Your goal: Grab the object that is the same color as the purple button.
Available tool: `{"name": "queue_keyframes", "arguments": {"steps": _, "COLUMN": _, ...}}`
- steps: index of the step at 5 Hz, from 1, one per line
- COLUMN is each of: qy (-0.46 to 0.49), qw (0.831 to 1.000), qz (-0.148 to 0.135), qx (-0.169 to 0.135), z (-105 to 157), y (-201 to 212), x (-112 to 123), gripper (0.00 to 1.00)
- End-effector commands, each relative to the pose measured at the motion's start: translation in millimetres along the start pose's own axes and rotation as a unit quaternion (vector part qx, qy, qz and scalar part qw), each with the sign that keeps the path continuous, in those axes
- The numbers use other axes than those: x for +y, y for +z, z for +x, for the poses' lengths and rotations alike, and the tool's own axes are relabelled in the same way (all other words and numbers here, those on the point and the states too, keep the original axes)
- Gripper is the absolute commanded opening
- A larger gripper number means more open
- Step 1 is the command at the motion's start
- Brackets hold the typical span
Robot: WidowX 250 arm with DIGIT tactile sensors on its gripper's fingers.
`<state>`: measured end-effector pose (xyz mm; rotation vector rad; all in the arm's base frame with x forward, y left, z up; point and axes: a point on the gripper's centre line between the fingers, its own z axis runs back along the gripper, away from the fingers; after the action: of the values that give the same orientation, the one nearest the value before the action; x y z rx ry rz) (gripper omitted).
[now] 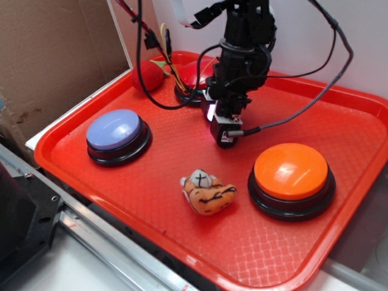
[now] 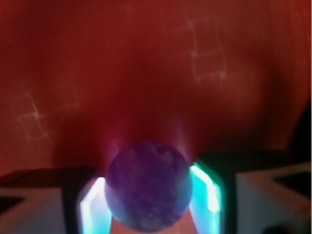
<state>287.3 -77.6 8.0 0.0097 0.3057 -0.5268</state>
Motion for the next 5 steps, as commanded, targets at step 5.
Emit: {"name": "queue_keyframes", "arguments": {"steps": 5, "qy": 0.256, "qw": 0.952, "qz": 0.009, "qx": -0.166, "z": -197.1, "y": 212.6, "x": -25.5, "gripper": 0.00}}
